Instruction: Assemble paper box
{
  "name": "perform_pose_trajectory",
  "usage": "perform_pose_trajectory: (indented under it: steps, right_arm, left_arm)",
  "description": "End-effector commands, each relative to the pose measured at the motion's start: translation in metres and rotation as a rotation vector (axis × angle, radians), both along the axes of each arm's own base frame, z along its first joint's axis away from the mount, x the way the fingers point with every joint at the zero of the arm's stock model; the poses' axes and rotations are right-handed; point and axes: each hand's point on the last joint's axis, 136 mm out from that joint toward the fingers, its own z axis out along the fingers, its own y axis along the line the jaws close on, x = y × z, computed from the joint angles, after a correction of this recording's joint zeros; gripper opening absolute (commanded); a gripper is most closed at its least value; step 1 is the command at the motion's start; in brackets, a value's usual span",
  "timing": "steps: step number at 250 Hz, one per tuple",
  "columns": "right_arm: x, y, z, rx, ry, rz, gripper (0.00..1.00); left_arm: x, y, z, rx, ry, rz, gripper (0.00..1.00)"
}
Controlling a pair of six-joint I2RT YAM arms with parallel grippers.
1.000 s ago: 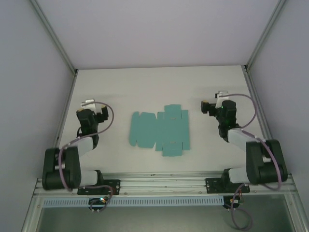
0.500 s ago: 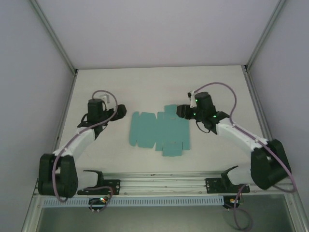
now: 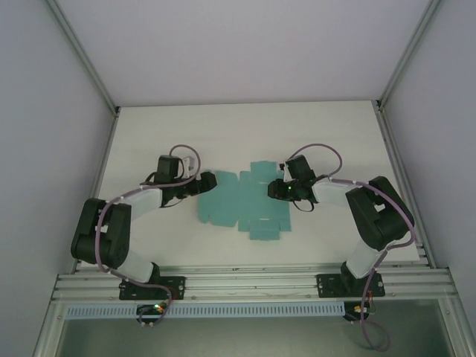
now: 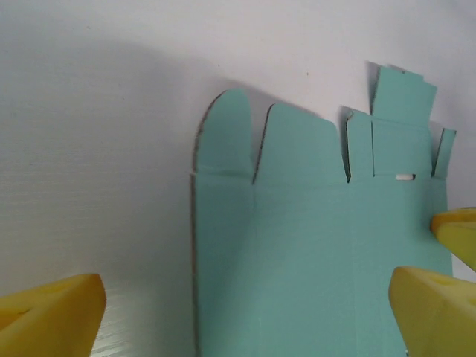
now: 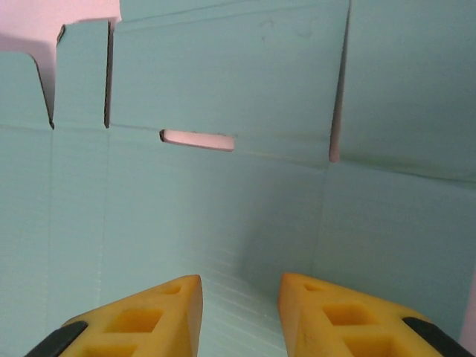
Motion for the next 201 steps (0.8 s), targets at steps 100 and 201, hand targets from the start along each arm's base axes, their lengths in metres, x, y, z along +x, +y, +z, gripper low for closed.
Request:
perform_pose_trajectory:
  steps: [100,201]
  right_arm:
    - [-0.003,-0.008,-0.011,-0.057,0.012,0.009,0.38]
    - [-0.019,-0.044,0.136,0.075,-0.358,-0.072,0.86]
  left_arm:
    - [-0.002,-0.031,0.021,-0.127,-0.041,-0.091,0.0]
    - [-0.021,-0.016,0.151,-0.241,-0.354,-0.031,0.0]
